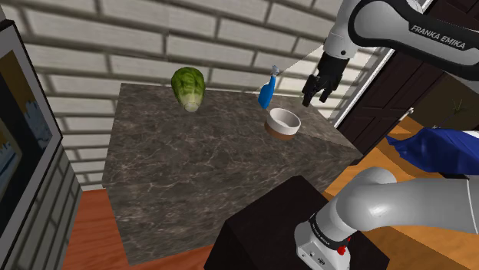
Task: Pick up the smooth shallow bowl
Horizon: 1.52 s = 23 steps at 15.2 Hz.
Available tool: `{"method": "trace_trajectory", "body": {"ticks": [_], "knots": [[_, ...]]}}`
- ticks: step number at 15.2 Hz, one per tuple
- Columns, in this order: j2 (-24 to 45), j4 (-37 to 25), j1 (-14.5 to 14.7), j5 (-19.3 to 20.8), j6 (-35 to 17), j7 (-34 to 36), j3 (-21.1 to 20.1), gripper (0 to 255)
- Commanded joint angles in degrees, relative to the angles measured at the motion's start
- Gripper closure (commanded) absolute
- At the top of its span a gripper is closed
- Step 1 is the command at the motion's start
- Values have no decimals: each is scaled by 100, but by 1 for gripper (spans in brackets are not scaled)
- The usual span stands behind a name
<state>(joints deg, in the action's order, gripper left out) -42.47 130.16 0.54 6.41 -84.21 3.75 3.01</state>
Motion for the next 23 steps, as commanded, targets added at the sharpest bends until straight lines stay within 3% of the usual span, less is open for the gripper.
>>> {"method": "trace_trajectory", "body": {"ticks": [1,12,23], "knots": [[0,0,0,0,0,0,0,0],[1258,714,-71,179,-2202,-657,785,0],[3258,449,-12,-247,-4082,-1532,1439,0]]}}
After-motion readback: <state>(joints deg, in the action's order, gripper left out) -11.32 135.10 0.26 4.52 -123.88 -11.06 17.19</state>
